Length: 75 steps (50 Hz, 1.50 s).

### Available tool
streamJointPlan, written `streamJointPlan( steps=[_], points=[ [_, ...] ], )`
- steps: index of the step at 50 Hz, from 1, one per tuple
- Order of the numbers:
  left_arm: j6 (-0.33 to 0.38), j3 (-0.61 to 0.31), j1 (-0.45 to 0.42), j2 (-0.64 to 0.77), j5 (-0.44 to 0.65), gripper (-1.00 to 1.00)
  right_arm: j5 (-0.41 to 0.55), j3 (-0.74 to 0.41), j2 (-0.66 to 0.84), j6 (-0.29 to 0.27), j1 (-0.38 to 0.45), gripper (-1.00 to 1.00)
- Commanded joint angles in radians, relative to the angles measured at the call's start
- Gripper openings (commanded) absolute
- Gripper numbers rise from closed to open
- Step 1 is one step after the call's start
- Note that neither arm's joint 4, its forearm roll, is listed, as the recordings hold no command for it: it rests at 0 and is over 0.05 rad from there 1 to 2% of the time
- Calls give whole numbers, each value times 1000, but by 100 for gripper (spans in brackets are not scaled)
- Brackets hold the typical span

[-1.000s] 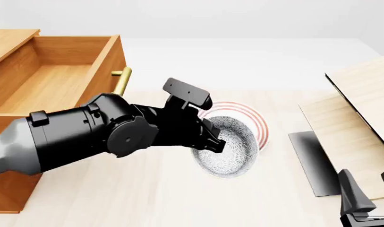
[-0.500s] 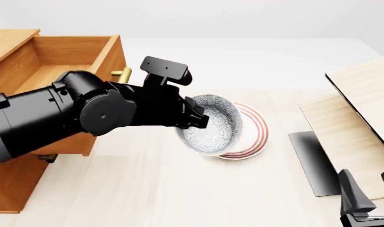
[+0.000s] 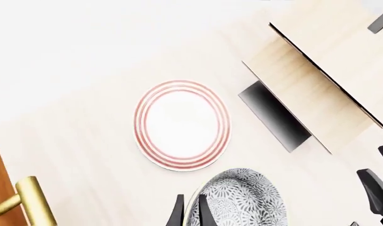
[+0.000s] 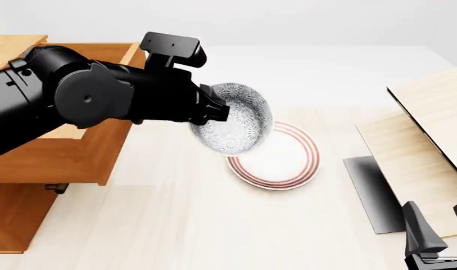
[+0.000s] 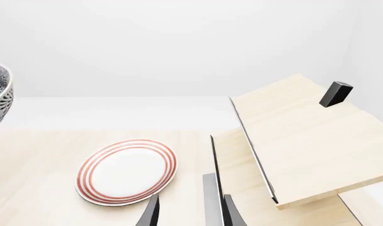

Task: Open the top drawer of the cabinet and put the bowl in it.

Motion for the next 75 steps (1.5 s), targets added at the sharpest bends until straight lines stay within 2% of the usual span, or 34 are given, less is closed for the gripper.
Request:
streamJointPlan(
  steps=[1,40,58,61,63,65,75],
  points=[
    [26,-60,19,4,41,-100,0,1,-1,-1,0,100],
    [41,-359,83,101,216,-100,0,1,-1,-1,0,100],
    [32,-454,130,107,281,-100,0,1,-1,0,0,100],
    [34,-463,142,105,289,-100,0,1,-1,-1,0,100],
    [61,-456,184,92,295,-100,0,1,0,0,0,100],
    [46,-465,169,96,297,-100,0,1,-1,-1,0,100],
    [41,-472,216,81,310,-100,0,1,-1,-1,0,100]
  ],
)
